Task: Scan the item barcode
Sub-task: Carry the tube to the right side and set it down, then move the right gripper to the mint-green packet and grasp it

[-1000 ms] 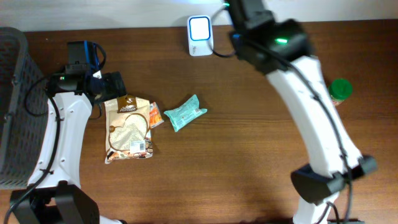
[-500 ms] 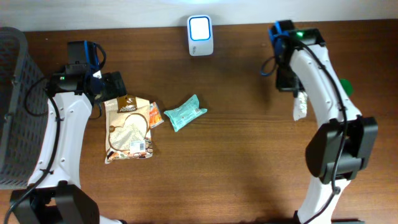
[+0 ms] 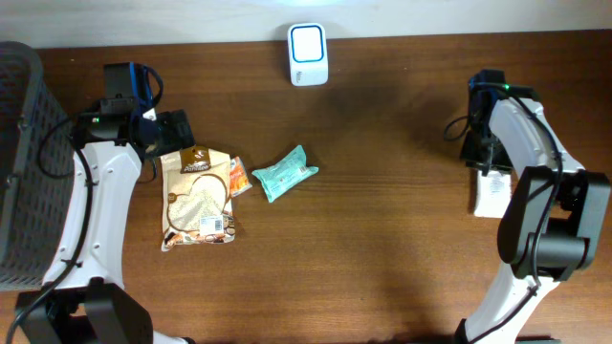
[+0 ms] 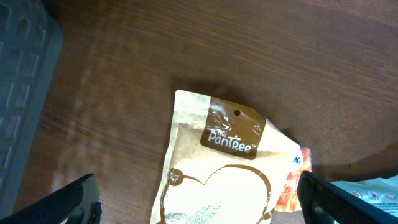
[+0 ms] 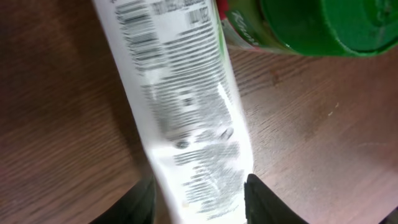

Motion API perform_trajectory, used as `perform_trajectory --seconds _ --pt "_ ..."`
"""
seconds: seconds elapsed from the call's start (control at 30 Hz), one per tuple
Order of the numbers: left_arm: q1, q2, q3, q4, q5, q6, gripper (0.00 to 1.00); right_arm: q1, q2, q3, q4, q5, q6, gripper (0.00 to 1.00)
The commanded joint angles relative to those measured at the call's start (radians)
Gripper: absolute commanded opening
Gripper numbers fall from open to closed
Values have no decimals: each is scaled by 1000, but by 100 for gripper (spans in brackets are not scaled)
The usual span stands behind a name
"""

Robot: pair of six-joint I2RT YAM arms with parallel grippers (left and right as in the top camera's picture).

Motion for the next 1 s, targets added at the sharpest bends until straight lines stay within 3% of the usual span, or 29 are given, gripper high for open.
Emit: perform_trajectory --seconds 0.0,0.2,0.33,0.43,0.83,0.97 --pt "2 -4 14 2 -8 19 99 -2 -33 69 -30 -69 15 43" --pt "2 -4 14 2 -8 19 99 97 -50 345 -205 -154 14 43" --pt "2 -4 14 2 -8 19 99 189 -50 462 -245 -401 -38 43" --pt "2 -4 14 2 -8 19 99 288 -43 441 -181 -549 -60 43" --pt "2 -4 14 2 -8 19 99 611 111 352 21 -650 -3 42" --pt "2 -4 14 2 -8 19 99 673 167 352 103 -707 35 37"
